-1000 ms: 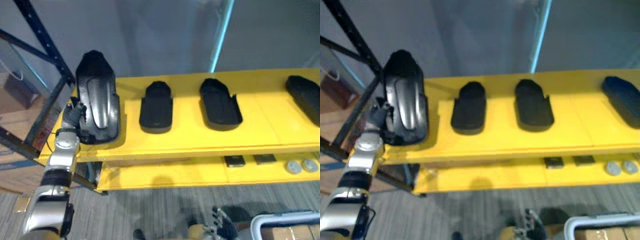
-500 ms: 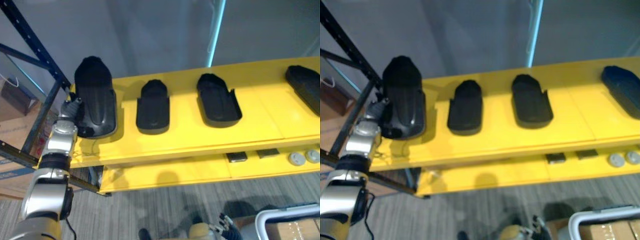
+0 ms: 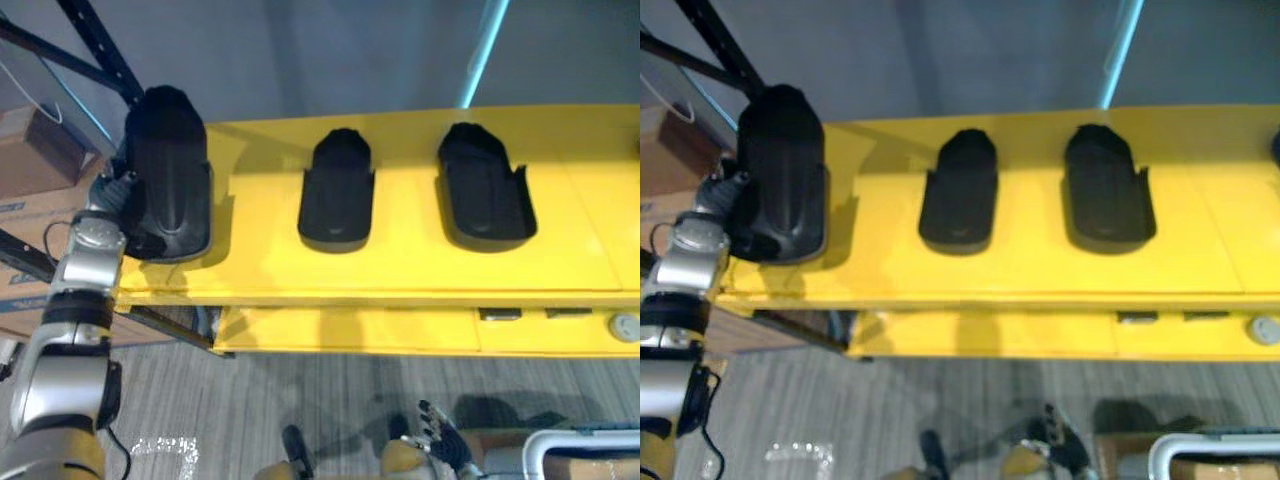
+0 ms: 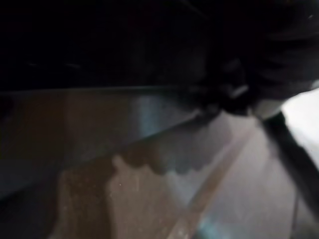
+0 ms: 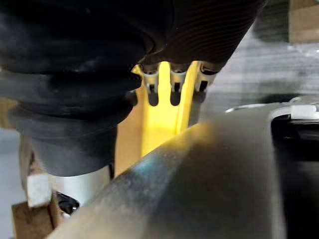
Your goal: Walk over and take plastic housings, then place them on the shelf
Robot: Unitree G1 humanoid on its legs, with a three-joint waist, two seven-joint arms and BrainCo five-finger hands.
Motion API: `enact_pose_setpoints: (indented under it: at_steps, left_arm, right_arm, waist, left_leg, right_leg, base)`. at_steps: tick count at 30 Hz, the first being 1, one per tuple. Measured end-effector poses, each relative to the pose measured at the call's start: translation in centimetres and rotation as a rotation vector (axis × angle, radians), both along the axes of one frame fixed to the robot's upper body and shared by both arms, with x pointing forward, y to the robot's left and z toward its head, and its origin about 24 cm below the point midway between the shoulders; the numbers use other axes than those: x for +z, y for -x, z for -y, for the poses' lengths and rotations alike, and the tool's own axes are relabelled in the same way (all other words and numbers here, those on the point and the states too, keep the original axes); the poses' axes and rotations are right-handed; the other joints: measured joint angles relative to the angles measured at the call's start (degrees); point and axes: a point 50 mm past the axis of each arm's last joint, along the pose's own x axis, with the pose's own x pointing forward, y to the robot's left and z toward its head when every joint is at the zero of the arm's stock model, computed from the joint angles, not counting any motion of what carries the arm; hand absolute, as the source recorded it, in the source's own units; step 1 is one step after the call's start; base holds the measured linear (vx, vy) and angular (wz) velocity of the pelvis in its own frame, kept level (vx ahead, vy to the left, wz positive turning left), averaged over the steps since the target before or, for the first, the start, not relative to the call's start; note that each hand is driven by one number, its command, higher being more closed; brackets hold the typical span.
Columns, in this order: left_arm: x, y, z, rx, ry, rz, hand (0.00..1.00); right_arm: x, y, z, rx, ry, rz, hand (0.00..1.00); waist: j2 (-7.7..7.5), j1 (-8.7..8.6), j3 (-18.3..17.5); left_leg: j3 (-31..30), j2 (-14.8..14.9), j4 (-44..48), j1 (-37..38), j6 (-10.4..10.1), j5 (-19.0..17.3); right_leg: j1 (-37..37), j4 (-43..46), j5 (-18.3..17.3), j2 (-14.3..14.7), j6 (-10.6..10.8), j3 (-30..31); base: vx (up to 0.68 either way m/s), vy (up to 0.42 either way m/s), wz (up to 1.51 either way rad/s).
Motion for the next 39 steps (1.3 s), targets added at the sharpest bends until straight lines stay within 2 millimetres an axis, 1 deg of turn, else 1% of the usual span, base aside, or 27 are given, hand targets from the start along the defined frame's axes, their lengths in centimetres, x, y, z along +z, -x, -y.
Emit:
enact_pose_setpoints:
  at_steps: [1, 4, 8, 10, 12, 14, 17, 19, 22, 24, 27, 31, 32, 36, 39]
  left_arm:
    - [0.1, 0.0, 0.1, -0.004, -0.003, 0.003, 1.0]
    - [1.5, -0.5, 0.6, -0.025, -0.032, 0.04, 1.0]
    - [1.3, -0.7, 1.0, -0.041, -0.055, 0.022, 1.0]
    - [1.4, -0.7, 1.1, -0.042, -0.057, 0.023, 1.0]
    - [2.1, -0.9, 1.3, -0.044, -0.057, 0.039, 1.0]
    - [2.8, -1.2, 1.3, -0.036, -0.054, 0.051, 1.0]
    - [3.0, -1.2, 1.1, -0.012, -0.046, 0.046, 1.0]
    - [2.9, -1.2, 1.0, -0.007, -0.046, 0.039, 1.0]
    - [3.1, -1.3, 0.8, 0.019, -0.042, 0.034, 1.0]
    - [3.9, -1.4, 1.0, 0.022, -0.043, 0.062, 1.0]
    - [4.8, -1.5, 1.0, 0.042, -0.043, 0.094, 1.0]
    - [5.9, -1.3, 0.3, 0.071, -0.047, 0.112, 1.0]
    - [6.1, -1.3, 0.1, 0.081, -0.051, 0.119, 0.0]
    - [6.1, -1.1, -0.1, 0.119, -0.051, 0.123, 0.0]
    - [6.8, -1.2, 0.0, 0.127, -0.048, 0.143, 0.0]
  right_arm:
    - [0.1, -0.1, -0.1, 0.002, -0.001, 0.005, 0.0]
    - [1.0, -1.5, -0.7, 0.053, -0.009, 0.065, 0.0]
    - [1.0, -1.5, -0.7, 0.038, -0.021, 0.069, 0.0]
    - [1.0, -1.5, -0.8, 0.043, -0.028, 0.069, 0.0]
    - [1.1, -1.6, -0.9, 0.046, -0.031, 0.073, 0.0]
    - [1.3, -1.8, -1.2, 0.053, -0.037, 0.088, 0.0]
    - [1.7, -2.2, -1.3, 0.055, -0.04, 0.117, 0.0]
    - [1.7, -2.3, -1.3, 0.056, -0.04, 0.122, 0.0]
    - [2.0, -2.8, -1.4, 0.061, -0.041, 0.144, 0.0]
    - [2.4, -3.1, -1.4, 0.059, -0.043, 0.167, 0.0]
    - [2.4, -3.2, -1.3, 0.045, -0.05, 0.174, 0.0]
    - [2.8, -3.9, -1.7, 0.039, -0.064, 0.204, 0.0]
    - [2.9, -4.1, -1.8, 0.041, -0.067, 0.21, 0.0]
    - [3.0, -4.2, -1.8, 0.039, -0.071, 0.22, 0.0]
    - [3.5, -4.6, -2.0, 0.046, -0.078, 0.251, 0.0]
  waist:
    - [-0.02, -0.03, 0.11]
    - [-0.53, -0.89, 2.51]
    - [-1.02, -1.39, 4.09]
    - [-1.14, -1.62, 4.16]
    - [-1.79, -1.92, 5.27]
    - [-2.35, -2.13, 5.63]
    - [-2.53, -2.43, 5.73]
    - [-2.57, -2.49, 6.19]
    - [-2.54, -2.36, 8.46]
    - [-2.52, -2.5, 9.54]
    - [-2.63, -2.55, 9.76]
    - [-3.55, -2.67, 11.57]
    - [-3.65, -2.66, 11.76]
    - [-3.68, -2.56, 12.43]
    - [-3.72, -2.4, 12.84]
  left_leg:
    - [0.01, 0.02, 0.0, 0.0, 0.0, 0.0]
    - [0.35, 0.16, 0.0, -0.14, 0.02, -0.05]
    - [1.48, 0.23, 0.0, -0.42, 0.1, -0.13]
    - [1.78, 0.28, 0.01, -1.2, 0.11, -0.11]
    - [1.9, 0.34, 0.63, -1.53, 0.12, -0.13]
    - [1.95, 0.57, 1.26, -2.34, 0.29, -0.28]
    - [2.21, 1.05, 1.83, -3.38, 0.26, -0.47]
    - [2.3, 1.38, 3.55, -4.01, 0.27, -1.24]
    - [3.15, 2.01, 6.71, -4.72, 0.21, -3.04]
    - [3.2, 2.32, 8.74, -6.3, 0.38, -3.77]
    - [3.43, 2.6, 10.4, -8.11, 0.57, -4.32]
    - [3.57, 3.74, 13.84, -9.47, 0.46, -5.99]
    - [3.51, 4.08, 14.92, -10.37, 0.44, -6.44]
    - [3.45, 4.46, 16.82, -11.63, 0.6, -7.32]
    - [3.42, 5.11, 19.0, -12.53, 0.74, -8.49]
  right_leg:
    - [-0.04, 0.04, 0.01, 0.02, -0.01, 0.03]
    - [-0.91, 0.67, 0.04, 0.11, -0.12, 0.77]
    - [-2.43, 1.35, 0.09, 0.16, -0.3, 2.24]
    - [-3.6, 1.69, 0.23, 0.28, -0.38, 2.92]
    - [-3.83, 1.84, 0.32, 0.29, -0.42, 3.13]
    - [-4.52, 1.96, 0.51, 0.45, -0.66, 3.28]
    - [-5.52, 2.06, 0.96, 0.84, -1.31, 3.52]
    - [-5.61, 2.16, 0.96, 0.91, -1.31, 3.94]
    - [-5.58, 2.43, 0.97, 1.05, -1.31, 4.94]
    - [-6.4, 2.46, 1.17, 1.05, -1.19, 5.11]
    - [-7.69, 2.48, 1.67, 1.14, -1.11, 5.8]
    - [-7.87, 2.69, 1.89, 1.71, -1.18, 6.22]
    - [-8.3, 2.69, 1.97, 1.93, -1.16, 6.28]
    - [-8.83, 2.88, 2.12, 2.06, -1.15, 6.45]
    - [-8.91, 3.11, 2.13, 2.34, -1.13, 6.62]
  base:
    - [0.0, 0.0, -0.07]
    - [-0.05, 0.012, -0.11]
    - [-0.05, 0.023, -0.17]
    - [-0.03, 0.016, -0.09]
    - [0.0, 0.003, -0.03]
    - [0.0, 0.0, 0.0]
    - [0.0, -0.006, -0.05]
    - [0.0, -0.001, -0.1]
    - [-0.03, 0.004, -0.16]
    - [-0.06, 0.008, -0.06]
    - [-0.03, 0.009, -0.05]
    - [-0.02, 0.005, -0.07]
    - [0.0, 0.0, 0.0]
    - [0.0, 0.0, 0.0]
    - [-0.02, 0.023, -0.04]
